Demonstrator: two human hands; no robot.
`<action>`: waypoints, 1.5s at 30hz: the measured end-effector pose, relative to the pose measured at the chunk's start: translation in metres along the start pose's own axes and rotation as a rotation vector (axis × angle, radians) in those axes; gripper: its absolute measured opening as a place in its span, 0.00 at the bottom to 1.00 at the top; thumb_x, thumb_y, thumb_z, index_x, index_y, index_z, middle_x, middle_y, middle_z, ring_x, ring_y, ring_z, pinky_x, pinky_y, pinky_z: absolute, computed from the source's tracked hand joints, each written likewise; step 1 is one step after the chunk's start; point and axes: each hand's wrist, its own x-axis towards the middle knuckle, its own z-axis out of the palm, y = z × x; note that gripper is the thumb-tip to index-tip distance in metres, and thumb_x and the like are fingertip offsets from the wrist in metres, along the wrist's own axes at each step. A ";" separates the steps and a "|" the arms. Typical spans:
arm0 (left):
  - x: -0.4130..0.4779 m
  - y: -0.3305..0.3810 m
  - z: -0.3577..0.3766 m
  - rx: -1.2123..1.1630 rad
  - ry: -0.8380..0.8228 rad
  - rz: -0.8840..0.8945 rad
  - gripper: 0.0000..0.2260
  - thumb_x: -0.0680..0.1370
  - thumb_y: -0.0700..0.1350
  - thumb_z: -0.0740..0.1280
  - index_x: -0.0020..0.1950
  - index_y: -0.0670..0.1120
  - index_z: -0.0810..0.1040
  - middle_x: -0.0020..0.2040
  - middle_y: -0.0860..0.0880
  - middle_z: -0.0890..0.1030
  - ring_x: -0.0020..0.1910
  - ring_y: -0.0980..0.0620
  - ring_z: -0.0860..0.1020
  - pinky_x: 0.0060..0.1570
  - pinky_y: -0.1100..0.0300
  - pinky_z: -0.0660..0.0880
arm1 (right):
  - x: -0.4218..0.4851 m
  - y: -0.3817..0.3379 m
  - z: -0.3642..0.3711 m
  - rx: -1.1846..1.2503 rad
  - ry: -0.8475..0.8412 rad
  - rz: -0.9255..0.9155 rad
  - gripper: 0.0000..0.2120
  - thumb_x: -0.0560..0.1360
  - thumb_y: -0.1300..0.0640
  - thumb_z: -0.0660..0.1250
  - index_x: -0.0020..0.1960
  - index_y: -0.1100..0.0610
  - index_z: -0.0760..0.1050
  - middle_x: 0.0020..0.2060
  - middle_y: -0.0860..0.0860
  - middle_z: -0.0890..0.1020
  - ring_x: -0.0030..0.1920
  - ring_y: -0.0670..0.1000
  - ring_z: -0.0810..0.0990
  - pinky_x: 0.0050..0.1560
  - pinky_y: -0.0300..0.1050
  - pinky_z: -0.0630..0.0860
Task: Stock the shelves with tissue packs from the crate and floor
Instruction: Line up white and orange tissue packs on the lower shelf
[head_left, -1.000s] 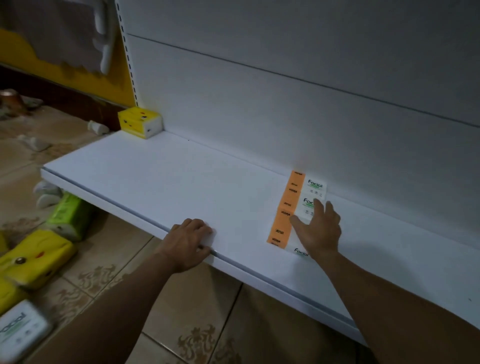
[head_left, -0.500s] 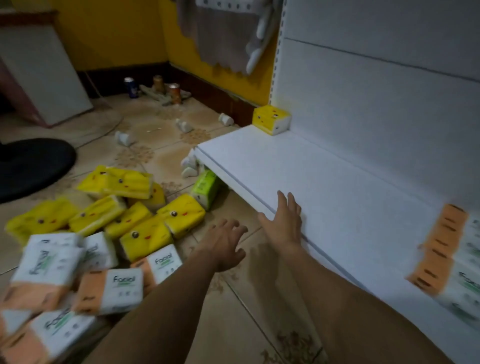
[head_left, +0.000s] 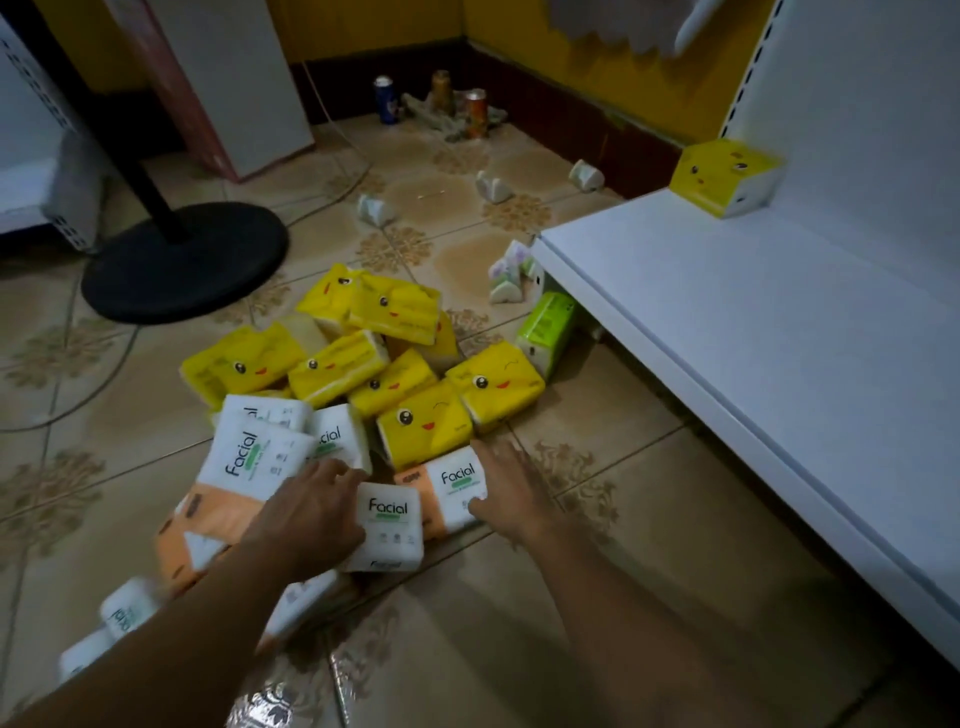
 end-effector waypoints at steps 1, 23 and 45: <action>-0.005 -0.007 0.000 0.000 -0.003 0.028 0.36 0.67 0.65 0.54 0.72 0.50 0.61 0.69 0.47 0.66 0.67 0.48 0.64 0.65 0.57 0.63 | 0.002 -0.002 0.010 0.063 -0.044 0.021 0.37 0.71 0.55 0.70 0.75 0.49 0.54 0.71 0.56 0.58 0.68 0.59 0.62 0.66 0.51 0.66; 0.061 0.190 -0.037 -0.322 0.011 0.255 0.30 0.76 0.56 0.63 0.73 0.46 0.56 0.69 0.42 0.68 0.65 0.44 0.70 0.61 0.57 0.67 | -0.096 0.087 -0.130 0.044 0.487 0.225 0.22 0.76 0.58 0.64 0.69 0.56 0.69 0.64 0.55 0.74 0.62 0.55 0.68 0.62 0.44 0.66; 0.002 0.510 -0.072 -0.761 0.396 0.862 0.18 0.77 0.45 0.65 0.67 0.46 0.69 0.61 0.45 0.76 0.56 0.45 0.76 0.52 0.54 0.72 | -0.341 0.245 -0.259 0.568 1.189 0.653 0.17 0.71 0.67 0.68 0.59 0.59 0.79 0.59 0.52 0.80 0.53 0.45 0.76 0.48 0.23 0.65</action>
